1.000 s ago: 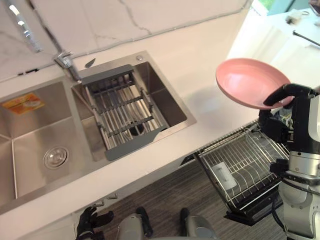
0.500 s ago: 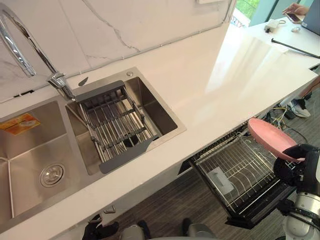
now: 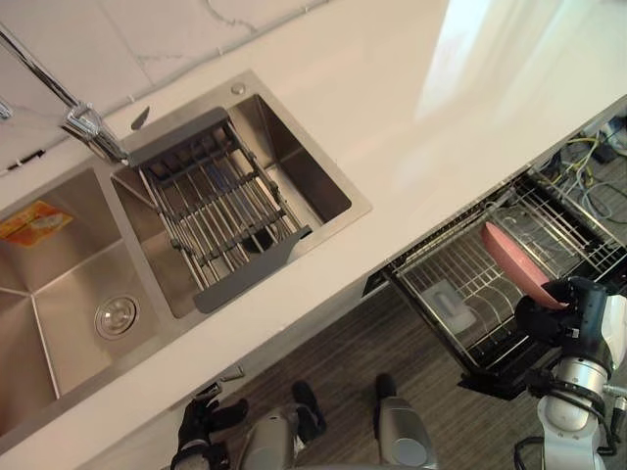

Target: Walk over to the sink, pick up the cup, carry it to the dishwasher, place the cup inside the dishwasher, then close the dishwasher door

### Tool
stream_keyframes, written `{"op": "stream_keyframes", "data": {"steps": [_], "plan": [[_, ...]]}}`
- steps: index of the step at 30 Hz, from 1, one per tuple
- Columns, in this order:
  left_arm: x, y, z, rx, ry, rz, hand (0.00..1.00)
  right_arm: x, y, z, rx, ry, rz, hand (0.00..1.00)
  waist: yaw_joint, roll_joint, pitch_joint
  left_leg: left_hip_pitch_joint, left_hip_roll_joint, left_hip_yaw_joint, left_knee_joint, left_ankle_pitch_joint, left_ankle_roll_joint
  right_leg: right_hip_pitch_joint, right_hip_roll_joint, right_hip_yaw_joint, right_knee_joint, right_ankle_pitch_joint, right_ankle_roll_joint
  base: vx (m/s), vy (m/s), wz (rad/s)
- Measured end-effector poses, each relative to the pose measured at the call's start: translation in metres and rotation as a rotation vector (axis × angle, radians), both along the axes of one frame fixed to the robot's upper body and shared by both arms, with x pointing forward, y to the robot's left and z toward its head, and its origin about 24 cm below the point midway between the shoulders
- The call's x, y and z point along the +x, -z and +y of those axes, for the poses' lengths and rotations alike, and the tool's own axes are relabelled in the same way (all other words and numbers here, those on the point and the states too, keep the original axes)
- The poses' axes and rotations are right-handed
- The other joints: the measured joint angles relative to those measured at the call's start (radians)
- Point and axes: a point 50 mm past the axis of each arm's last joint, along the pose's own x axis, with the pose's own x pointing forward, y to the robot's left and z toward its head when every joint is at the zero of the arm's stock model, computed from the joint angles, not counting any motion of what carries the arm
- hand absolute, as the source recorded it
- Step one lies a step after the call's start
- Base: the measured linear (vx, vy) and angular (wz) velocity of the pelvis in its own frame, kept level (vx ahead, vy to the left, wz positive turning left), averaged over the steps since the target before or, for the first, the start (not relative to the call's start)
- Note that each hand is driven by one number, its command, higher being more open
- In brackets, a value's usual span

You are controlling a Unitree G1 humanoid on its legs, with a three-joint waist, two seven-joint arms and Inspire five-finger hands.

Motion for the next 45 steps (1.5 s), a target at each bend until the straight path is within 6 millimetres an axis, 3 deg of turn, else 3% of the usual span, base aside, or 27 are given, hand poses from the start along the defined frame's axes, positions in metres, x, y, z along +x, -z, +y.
{"op": "stream_keyframes", "data": {"steps": [12, 20, 21, 22, 29, 35, 45], "plan": [[0.036, -0.014, -0.003, -0.012, 0.004, -0.104, 0.90, 0.056, 0.002, -0.005, 0.147, -0.039, -0.039, 0.30, 0.032, 0.013, 0.084, -0.050, -0.001, -0.009, -0.005, 0.015, 0.002, -0.048, -0.004, -0.005, 0.012, 0.001, 0.000, 0.01, -0.001, 0.03], [0.049, -0.021, -0.004, 0.003, 0.012, -0.140, 0.90, 0.067, 0.010, -0.013, 0.208, 0.007, 0.003, 0.30, 0.052, 0.014, 0.109, -0.056, -0.007, -0.012, -0.031, 0.037, 0.000, -0.064, -0.005, -0.008, 0.013, 0.005, -0.004, -0.01, -0.005, 0.02], [0.050, -0.021, -0.004, 0.003, 0.012, -0.142, 0.90, 0.067, 0.012, -0.014, 0.225, 0.017, 0.003, 0.30, 0.052, 0.013, 0.109, -0.056, -0.007, -0.013, -0.033, 0.038, -0.001, -0.064, -0.005, -0.008, 0.013, 0.006, -0.004, 0.00, 0.000, 0.00], [0.050, -0.021, -0.004, 0.004, 0.012, -0.143, 0.90, 0.067, 0.012, -0.015, 0.230, 0.022, 0.003, 0.90, 0.053, 0.013, 0.110, -0.056, -0.007, -0.013, -0.033, 0.038, -0.001, -0.064, -0.005, -0.008, 0.013, 0.006, -0.004, 0.00, 0.000, 0.00], [0.053, -0.022, -0.003, 0.000, -0.013, -0.150, 0.90, 0.065, 0.013, -0.024, 0.300, 0.138, -0.038, 0.90, 0.056, 0.009, 0.119, -0.055, -0.002, 0.000, -0.033, 0.039, -0.001, -0.065, 0.000, 0.004, 0.001, 0.020, -0.007, 0.00, 0.004, -0.05], [0.054, -0.022, -0.003, -0.002, -0.027, -0.149, 0.90, 0.060, 0.012, -0.018, 0.314, 0.162, -0.070, 0.90, 0.063, 0.007, 0.120, -0.054, 0.012, 0.019, -0.029, 0.038, -0.002, -0.063, 0.016, 0.022, -0.021, 0.041, -0.010, -0.01, -0.002, -0.11], [0.044, -0.019, 0.004, -0.012, -0.083, -0.123, 0.90, 0.004, -0.003, 0.004, 0.281, 0.176, -0.230, 0.90, 0.056, -0.019, 0.129, -0.006, 0.045, 0.032, -0.006, 0.017, -0.019, -0.002, 0.041, 0.029, -0.045, 0.043, -0.015, 0.00, -0.011, -0.06]]}}
